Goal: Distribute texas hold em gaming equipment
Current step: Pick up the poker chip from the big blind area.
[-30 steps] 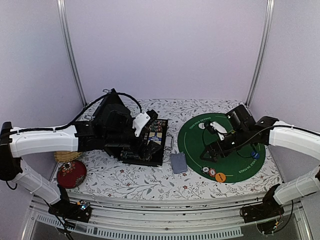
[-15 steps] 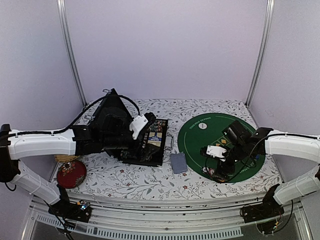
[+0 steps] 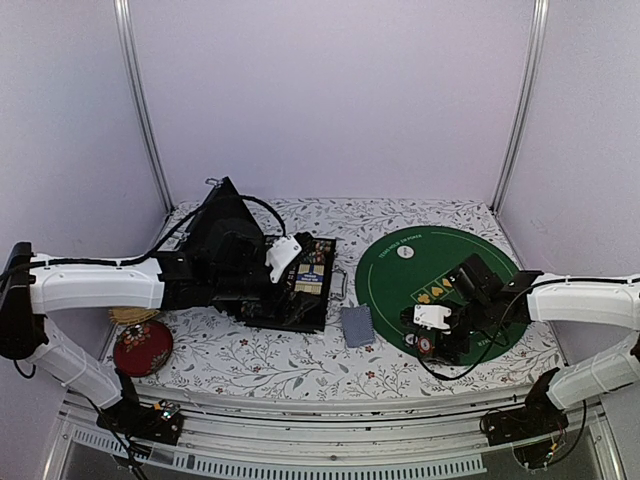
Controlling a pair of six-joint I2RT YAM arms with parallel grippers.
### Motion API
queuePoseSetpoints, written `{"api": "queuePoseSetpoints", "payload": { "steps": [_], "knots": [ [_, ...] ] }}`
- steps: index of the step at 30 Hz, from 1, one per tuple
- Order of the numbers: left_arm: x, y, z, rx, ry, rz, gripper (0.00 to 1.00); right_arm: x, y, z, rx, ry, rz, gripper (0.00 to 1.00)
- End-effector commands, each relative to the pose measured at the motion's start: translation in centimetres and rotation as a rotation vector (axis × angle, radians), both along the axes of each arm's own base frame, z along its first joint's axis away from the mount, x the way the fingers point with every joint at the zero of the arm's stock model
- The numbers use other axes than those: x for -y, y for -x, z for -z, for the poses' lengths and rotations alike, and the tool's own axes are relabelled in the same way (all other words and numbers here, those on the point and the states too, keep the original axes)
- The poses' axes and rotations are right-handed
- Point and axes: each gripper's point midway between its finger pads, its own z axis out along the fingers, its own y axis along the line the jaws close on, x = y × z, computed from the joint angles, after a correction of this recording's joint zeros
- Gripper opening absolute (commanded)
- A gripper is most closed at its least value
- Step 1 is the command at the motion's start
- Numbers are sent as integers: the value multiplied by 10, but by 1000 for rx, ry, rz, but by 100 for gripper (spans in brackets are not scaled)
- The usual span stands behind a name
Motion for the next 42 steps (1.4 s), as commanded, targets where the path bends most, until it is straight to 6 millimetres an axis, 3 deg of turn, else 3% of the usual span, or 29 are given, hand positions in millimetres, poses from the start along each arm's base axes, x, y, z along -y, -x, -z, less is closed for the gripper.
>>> {"api": "queuePoseSetpoints", "payload": {
  "steps": [1,8,18,24,33,42],
  "knots": [
    [-4,-8,-1,15,-14,-14,98,2,-6,12,-18,21,-9,86],
    [-3,-7,-5,21,-8,-5,98,7,-14,27,-81,61,8,85],
    [-5,-8,-1,18,-24,-14,98,-2,-13,28,-107,16,-6,75],
    [-4,-8,-4,23,-19,-12,98,-1,-21,35,-110,32,13,74],
    [-6,-8,-2,19,-26,-17,98,-2,-17,33,-140,27,7,49],
    [-6,-8,-6,24,-20,-16,98,0,-21,15,-116,35,19,34]
  ]
}}
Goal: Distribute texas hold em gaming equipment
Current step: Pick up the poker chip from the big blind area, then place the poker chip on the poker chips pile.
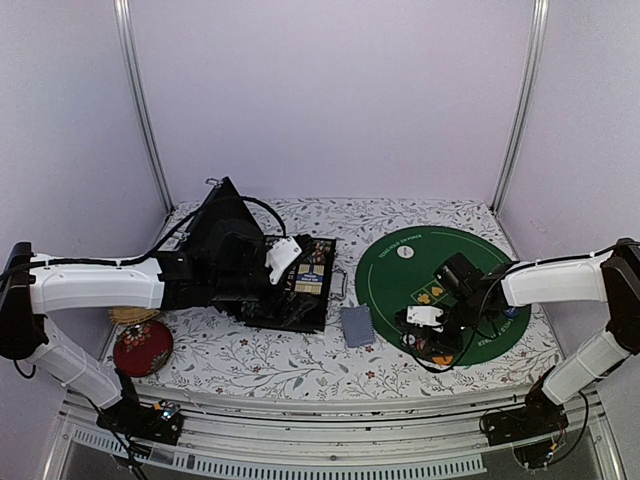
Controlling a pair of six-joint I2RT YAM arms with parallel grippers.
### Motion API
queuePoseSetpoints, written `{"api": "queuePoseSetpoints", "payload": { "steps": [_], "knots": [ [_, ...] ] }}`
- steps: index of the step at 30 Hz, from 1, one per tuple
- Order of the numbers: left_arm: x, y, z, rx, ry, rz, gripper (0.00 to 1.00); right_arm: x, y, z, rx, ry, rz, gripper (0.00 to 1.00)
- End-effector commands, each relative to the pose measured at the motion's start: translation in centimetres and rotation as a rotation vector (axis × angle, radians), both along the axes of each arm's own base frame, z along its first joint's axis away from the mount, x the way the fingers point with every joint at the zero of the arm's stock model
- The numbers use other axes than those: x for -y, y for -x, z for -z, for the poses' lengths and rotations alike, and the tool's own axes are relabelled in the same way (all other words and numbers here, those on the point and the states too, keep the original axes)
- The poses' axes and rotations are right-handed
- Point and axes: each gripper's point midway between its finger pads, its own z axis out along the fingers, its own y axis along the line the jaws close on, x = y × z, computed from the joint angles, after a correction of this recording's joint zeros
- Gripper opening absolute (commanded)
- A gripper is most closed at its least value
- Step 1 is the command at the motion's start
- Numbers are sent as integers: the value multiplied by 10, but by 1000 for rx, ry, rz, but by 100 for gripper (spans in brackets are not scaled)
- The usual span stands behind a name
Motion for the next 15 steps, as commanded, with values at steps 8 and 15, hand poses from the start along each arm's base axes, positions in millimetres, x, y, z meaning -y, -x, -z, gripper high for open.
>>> {"api": "queuePoseSetpoints", "payload": {
  "steps": [8,15],
  "knots": [
    [-5,-7,-9,19,3,-25,98,-26,-17,-48,74,-14,-15,32],
    [-9,-6,-14,27,6,-28,98,-33,-27,-33,0,67,42,37]
  ]
}}
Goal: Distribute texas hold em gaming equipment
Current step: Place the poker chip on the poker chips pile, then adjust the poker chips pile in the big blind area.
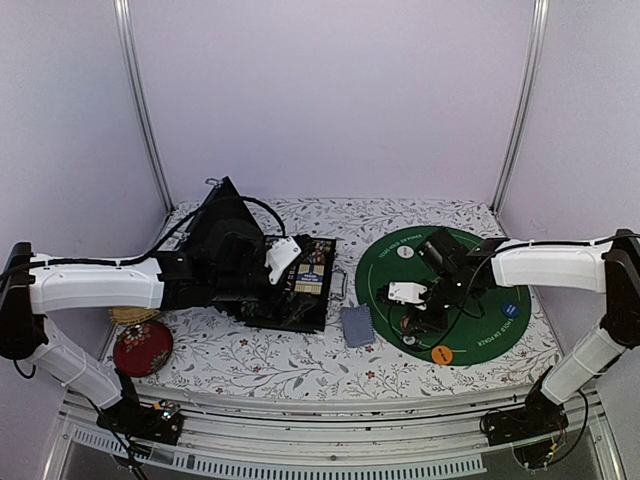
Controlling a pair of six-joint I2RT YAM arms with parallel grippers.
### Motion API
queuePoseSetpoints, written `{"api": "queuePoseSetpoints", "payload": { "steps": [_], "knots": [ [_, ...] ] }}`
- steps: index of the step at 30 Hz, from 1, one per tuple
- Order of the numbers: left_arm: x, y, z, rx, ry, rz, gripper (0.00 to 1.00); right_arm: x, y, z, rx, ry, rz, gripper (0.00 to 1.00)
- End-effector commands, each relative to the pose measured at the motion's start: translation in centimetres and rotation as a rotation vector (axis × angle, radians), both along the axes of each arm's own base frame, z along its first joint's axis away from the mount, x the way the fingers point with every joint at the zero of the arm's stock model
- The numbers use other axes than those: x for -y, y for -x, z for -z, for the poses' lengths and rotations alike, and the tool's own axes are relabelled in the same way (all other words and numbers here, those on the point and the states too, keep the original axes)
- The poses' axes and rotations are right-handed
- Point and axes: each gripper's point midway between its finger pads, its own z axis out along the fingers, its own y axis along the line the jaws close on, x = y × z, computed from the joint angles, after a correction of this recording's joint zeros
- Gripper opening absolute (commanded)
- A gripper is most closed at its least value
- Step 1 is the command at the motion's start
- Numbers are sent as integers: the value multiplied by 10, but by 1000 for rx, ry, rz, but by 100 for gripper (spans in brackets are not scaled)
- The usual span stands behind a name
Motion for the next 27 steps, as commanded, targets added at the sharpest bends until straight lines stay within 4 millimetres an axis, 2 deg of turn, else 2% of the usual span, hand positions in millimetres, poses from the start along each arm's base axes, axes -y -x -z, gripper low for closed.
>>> {"api": "queuePoseSetpoints", "payload": {
  "steps": [1,5,11,12,13,15,16,17,19,22,25,27],
  "knots": [
    [-8,-4,-15,24,17,-17,98,6,3,19,-95,95,53,37],
    [-11,-4,-14,23,17,-27,98,8,9,32,-137,130,57,38],
    [-12,-6,-14,22,16,-29,98,4,14,35,-152,130,41,46],
    [-11,-6,-14,22,17,-27,98,4,14,35,-152,132,41,52],
    [-11,-6,-13,20,16,-28,98,4,13,34,-140,135,41,66],
    [-11,-6,-12,17,15,-27,98,4,10,31,-126,134,55,83],
    [-11,-6,-12,15,14,-26,98,3,10,27,-119,129,54,96],
    [-11,-6,-12,13,15,-25,98,2,8,22,-106,121,55,100],
    [-10,-6,-12,12,16,-23,98,-1,1,7,-64,95,65,99],
    [-10,-7,-16,19,26,-25,98,-8,-13,-29,38,24,89,99],
    [-12,-9,-24,34,53,-39,98,-14,-36,-79,218,-100,157,99],
    [-16,-13,-29,42,75,-67,98,-11,-55,-117,364,-205,245,99]
  ]
}}
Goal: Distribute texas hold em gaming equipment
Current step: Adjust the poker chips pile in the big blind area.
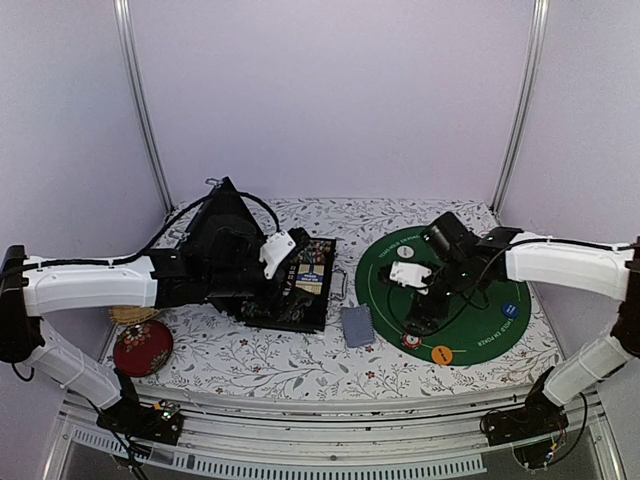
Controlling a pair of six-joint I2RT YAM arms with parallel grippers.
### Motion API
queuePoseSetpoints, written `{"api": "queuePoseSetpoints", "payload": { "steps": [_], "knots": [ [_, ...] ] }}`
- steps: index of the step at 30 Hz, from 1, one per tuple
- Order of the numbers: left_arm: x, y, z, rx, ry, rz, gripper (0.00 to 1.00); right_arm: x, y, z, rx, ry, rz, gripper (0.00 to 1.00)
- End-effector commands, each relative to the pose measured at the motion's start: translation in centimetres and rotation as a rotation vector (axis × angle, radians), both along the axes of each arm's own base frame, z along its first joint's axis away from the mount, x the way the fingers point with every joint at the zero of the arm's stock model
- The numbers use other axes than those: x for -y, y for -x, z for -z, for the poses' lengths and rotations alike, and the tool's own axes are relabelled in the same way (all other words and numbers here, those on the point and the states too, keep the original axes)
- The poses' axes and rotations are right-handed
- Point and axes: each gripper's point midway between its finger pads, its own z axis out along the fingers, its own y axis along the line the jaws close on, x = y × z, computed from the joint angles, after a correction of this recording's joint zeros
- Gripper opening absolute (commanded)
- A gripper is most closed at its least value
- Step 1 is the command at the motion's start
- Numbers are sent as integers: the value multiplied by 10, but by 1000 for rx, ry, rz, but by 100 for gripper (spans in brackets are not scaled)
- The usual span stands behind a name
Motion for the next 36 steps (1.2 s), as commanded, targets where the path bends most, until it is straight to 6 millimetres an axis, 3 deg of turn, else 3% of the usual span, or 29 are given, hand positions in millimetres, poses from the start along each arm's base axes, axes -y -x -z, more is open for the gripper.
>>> {"api": "queuePoseSetpoints", "payload": {
  "steps": [1,4,7,11,15,19,26,31,36],
  "knots": [
    [-12,-13,-20,31,61,-69,98,-3,-53,-107,383,-257,194,99],
    [-21,-23,-29,49,90,-132,98,34,-83,-161,543,-440,532,99],
    [-29,-31,-36,42,129,-194,98,50,-88,-176,407,-617,687,99],
    [-39,-35,-36,19,159,-261,98,61,-73,-111,70,-461,924,99],
    [-38,-34,-30,-1,165,-258,98,67,-27,-33,-220,-243,1118,99],
    [-36,-34,-26,-5,148,-249,98,45,8,9,-351,-165,1103,99],
    [-35,-32,-21,-12,141,-233,98,14,14,38,-395,-106,1051,99],
    [-36,-31,-16,-14,129,-229,98,16,19,64,-385,21,1046,99],
    [-38,-30,-10,-18,124,-232,98,10,19,70,-363,60,1032,92]
  ]
}}
